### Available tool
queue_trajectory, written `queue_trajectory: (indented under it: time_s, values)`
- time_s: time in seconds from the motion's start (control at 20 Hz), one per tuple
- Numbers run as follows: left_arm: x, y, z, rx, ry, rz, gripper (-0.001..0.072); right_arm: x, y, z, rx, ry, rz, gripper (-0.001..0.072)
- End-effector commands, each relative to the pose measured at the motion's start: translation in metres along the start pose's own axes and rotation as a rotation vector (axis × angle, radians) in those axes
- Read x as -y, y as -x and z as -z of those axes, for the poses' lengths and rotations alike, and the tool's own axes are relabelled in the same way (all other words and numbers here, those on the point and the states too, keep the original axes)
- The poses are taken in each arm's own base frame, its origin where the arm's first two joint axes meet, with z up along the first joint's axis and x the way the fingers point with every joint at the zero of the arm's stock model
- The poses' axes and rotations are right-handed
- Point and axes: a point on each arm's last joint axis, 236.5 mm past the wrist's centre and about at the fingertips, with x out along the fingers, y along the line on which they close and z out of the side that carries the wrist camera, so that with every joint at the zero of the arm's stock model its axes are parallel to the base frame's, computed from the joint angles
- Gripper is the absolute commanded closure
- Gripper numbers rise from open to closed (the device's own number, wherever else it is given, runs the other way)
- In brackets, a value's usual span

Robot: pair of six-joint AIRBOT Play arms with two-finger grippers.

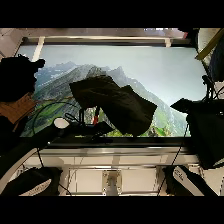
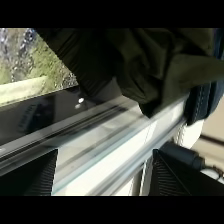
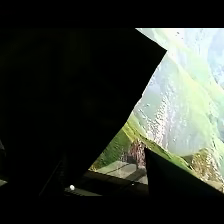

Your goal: Fold the clothes and pants, and hang the long-sleeved shirts on hangers.

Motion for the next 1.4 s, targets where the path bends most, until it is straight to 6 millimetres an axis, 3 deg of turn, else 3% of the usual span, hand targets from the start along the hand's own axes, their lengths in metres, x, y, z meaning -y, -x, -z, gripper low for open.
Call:
queue_trajectory:
  time_s: [0.0,0.1,0.2,0.35,0.55,0.65,0.7,0.75,0.8,0.85,1.0,1.1,1.35]
  values:
    - [-0.011,-0.032,0.009,0.048,0.199,0.002,-0.0004,-0.007,-0.002,-0.005,0.029,-0.013,-0.032,0.0186]
    - [-0.016,-0.05,0.006,0.104,0.351,0.0,0.0004,-0.008,-0.002,-0.004,0.021,-0.014,-0.037,0.0187]
    - [-0.032,-0.059,-0.002,0.195,0.395,-0.053,0.0006,-0.008,-0.002,-0.003,0.019,-0.014,-0.039,0.0187]
    - [-0.037,-0.072,0.002,0.196,0.429,-0.073,0.0086,-0.008,-0.002,-0.003,0.02,-0.014,-0.039,0.0187]
    - [-0.028,-0.096,-0.014,0.192,0.388,-0.074,0.0104,-0.01,-0.002,-0.003,0.017,-0.018,-0.044,0.0187]
    - [-0.016,-0.107,-0.025,0.197,0.381,-0.056,0.0172,-0.011,-0.002,-0.001,0.01,-0.018,-0.048,0.0187]
    - [-0.012,-0.112,-0.029,0.197,0.377,-0.05,0.0234,-0.011,-0.002,-0.001,0.01,-0.018,-0.048,0.0188]
    - [-0.011,-0.114,-0.031,0.198,0.375,-0.049,0.0388,-0.011,-0.002,-0.001,0.01,-0.018,-0.048,0.0187]
    - [-0.01,-0.115,-0.032,0.199,0.375,-0.048,0.0593,-0.011,-0.002,-0.001,0.01,-0.018,-0.048,0.0187]
    - [-0.01,-0.115,-0.032,0.2,0.375,-0.047,0.0682,-0.01,-0.002,-0.001,0.011,-0.017,-0.048,0.0187]
    - [-0.006,-0.112,-0.035,0.2,0.353,-0.036,0.0682,-0.01,-0.002,-0.001,0.012,-0.018,-0.047,0.0187]
    - [0.009,-0.101,-0.039,0.188,0.2,-0.019,0.0682,-0.01,-0.003,-0.001,0.01,-0.019,-0.046,0.0188]
    - [0.068,-0.035,-0.059,0.237,-0.184,0.048,0.0684,0.003,-0.018,-0.008,0.027,-0.037,-0.021,0.0187]
